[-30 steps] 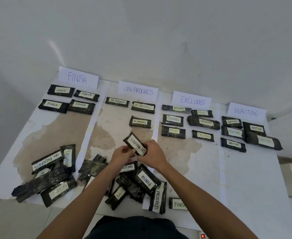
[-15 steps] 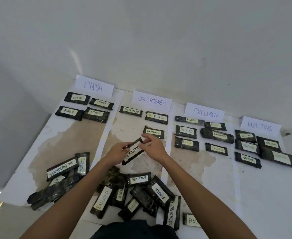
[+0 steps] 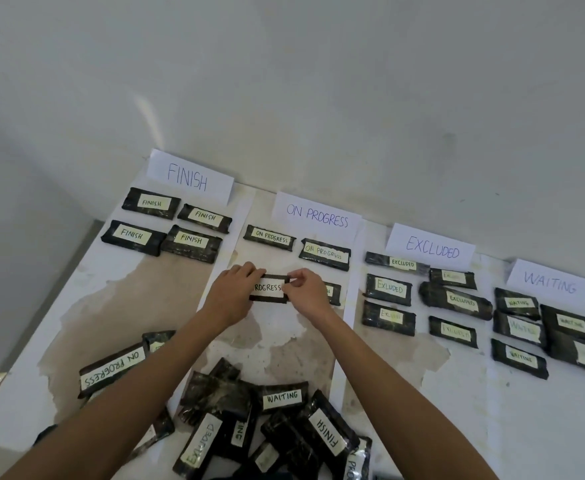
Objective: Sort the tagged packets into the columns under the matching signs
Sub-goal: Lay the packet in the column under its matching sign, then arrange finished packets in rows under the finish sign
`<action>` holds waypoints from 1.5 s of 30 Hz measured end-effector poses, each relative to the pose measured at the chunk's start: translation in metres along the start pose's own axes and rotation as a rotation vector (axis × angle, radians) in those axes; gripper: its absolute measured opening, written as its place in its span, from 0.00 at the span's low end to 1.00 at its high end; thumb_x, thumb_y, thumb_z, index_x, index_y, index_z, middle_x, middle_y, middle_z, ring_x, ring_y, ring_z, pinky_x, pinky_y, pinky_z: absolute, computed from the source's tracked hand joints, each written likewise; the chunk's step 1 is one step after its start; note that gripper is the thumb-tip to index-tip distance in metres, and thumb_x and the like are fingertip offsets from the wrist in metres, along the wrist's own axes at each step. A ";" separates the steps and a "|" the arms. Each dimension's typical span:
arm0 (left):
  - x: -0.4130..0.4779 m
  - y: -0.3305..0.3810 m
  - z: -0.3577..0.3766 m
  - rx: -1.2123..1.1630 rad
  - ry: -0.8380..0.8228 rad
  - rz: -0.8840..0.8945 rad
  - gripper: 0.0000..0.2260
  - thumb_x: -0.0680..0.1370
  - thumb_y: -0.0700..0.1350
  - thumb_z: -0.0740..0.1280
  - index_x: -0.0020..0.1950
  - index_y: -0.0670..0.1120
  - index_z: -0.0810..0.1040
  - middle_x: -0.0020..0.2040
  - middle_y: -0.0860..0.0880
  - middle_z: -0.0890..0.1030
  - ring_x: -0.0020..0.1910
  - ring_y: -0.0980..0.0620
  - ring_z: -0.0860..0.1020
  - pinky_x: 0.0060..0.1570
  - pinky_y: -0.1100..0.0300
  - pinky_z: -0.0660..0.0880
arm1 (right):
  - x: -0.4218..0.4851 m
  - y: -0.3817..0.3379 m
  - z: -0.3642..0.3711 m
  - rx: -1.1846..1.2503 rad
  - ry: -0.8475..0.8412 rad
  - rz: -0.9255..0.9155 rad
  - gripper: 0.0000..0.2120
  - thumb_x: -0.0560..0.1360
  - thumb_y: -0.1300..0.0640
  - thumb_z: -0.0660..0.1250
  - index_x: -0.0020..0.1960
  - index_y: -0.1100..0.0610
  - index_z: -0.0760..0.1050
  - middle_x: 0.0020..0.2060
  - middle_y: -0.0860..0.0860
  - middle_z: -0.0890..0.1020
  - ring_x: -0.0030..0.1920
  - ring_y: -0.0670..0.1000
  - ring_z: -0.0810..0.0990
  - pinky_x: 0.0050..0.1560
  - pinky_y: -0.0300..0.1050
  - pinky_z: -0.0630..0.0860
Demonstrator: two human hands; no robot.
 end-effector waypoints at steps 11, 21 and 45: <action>0.069 -0.033 0.013 0.027 -0.181 -0.001 0.27 0.72 0.40 0.70 0.70 0.45 0.66 0.66 0.45 0.71 0.62 0.43 0.69 0.60 0.50 0.69 | 0.048 0.005 -0.002 -0.264 0.010 -0.182 0.14 0.75 0.59 0.66 0.60 0.54 0.72 0.48 0.50 0.78 0.46 0.48 0.76 0.45 0.38 0.72; 0.063 -0.029 0.015 -0.016 -0.151 0.034 0.31 0.70 0.41 0.73 0.71 0.46 0.67 0.68 0.44 0.68 0.65 0.43 0.68 0.60 0.49 0.69 | 0.042 0.015 -0.006 -0.263 0.016 -0.253 0.13 0.74 0.60 0.65 0.58 0.53 0.74 0.46 0.50 0.78 0.45 0.48 0.77 0.46 0.39 0.75; -0.101 0.095 0.053 -0.229 -0.303 -0.004 0.17 0.76 0.45 0.64 0.65 0.47 0.73 0.62 0.47 0.72 0.62 0.46 0.70 0.59 0.51 0.70 | -0.118 0.142 -0.050 -0.690 -0.282 -0.015 0.26 0.71 0.52 0.71 0.66 0.57 0.69 0.59 0.55 0.76 0.56 0.56 0.77 0.52 0.48 0.75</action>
Point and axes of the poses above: each hand's wrist, its own x-axis towards the middle knuckle, its own z-axis out of the palm, y = z × x, the point moved 2 cm from there along x, towards the middle knuckle
